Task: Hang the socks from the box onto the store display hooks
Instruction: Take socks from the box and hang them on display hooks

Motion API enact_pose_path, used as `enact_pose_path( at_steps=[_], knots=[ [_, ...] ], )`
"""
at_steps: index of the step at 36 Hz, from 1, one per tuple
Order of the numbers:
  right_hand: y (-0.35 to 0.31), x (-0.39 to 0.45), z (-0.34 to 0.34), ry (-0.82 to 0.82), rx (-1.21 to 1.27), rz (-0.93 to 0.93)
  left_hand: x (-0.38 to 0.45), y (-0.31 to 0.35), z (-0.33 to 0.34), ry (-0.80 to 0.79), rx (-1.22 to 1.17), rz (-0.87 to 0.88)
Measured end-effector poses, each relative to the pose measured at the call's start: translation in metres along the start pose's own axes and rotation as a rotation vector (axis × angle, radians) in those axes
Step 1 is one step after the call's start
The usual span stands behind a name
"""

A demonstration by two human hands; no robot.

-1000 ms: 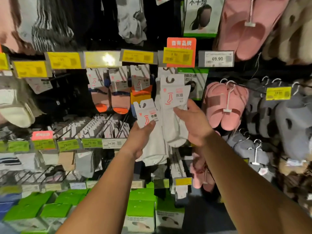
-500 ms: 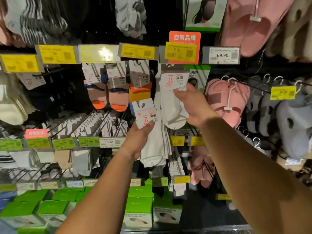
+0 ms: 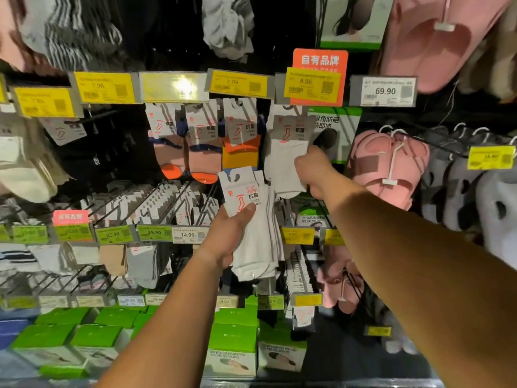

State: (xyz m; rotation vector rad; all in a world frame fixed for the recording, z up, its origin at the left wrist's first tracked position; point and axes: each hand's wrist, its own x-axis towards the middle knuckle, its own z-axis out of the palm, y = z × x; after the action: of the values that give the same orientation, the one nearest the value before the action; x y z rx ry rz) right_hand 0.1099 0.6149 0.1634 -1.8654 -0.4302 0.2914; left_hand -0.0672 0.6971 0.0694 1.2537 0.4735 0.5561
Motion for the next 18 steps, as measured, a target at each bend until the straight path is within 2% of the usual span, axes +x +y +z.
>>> enact_pose_path(
  at_steps=[6, 7, 9, 11, 12, 15, 18],
  knots=[
    [0.029, 0.006, -0.001, -0.030, -0.241, -0.052, 0.001, 0.001, -0.004, -0.007, 0.001, -0.015],
    [0.029, 0.001, -0.005, 0.004, -0.290, -0.065, 0.001, 0.001, -0.004, -0.006, 0.003, -0.014],
    [0.034, -0.019, -0.006, 0.194, -0.297, -0.159, 0.001, 0.001, -0.005, -0.016, -0.002, -0.019],
    [0.040, -0.051, 0.000, 0.371, -0.170, -0.320, 0.002, 0.001, -0.004, -0.038, -0.016, -0.033],
    [0.047, -0.067, 0.007, 0.349, -0.084, -0.358, 0.003, 0.001, -0.002, -0.052, -0.029, -0.035],
    [0.059, -0.112, 0.030, 0.050, 0.047, -0.237, 0.004, 0.002, 0.006, -0.097, -0.095, -0.071],
    [0.070, -0.121, 0.041, 0.049, 0.085, -0.201, 0.007, -0.001, 0.011, -0.084, -0.077, -0.074]
  ],
)
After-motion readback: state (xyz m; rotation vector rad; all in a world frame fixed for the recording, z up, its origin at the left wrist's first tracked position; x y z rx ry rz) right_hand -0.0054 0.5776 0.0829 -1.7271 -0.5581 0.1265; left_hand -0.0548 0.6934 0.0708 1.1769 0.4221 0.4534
